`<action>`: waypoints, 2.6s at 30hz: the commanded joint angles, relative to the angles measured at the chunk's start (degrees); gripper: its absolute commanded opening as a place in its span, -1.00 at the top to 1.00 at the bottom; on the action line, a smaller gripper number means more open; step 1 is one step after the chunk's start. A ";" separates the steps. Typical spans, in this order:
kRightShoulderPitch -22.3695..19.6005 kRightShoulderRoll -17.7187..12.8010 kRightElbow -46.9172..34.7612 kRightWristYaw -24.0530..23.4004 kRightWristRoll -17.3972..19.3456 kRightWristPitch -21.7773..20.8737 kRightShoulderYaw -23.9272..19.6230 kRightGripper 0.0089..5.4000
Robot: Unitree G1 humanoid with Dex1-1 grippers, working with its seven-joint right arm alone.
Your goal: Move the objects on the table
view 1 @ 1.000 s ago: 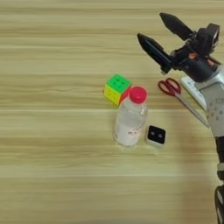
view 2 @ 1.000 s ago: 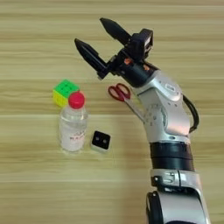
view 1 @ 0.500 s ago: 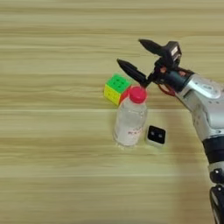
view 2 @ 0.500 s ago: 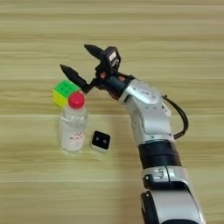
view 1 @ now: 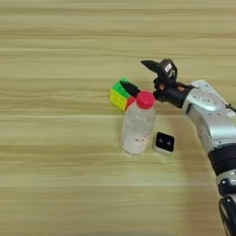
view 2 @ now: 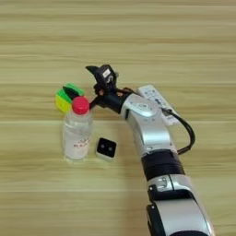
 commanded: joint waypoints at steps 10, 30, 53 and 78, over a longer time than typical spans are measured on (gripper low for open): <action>-4.43 -1.42 1.05 -0.84 -3.65 -0.90 1.47 -0.99; -4.83 -1.64 4.51 -0.87 -6.62 -1.15 2.48 -0.99; -5.07 -1.78 5.83 0.05 -7.42 -0.11 2.75 -0.33; -5.75 -2.18 5.44 0.17 -6.73 -1.28 1.32 -0.23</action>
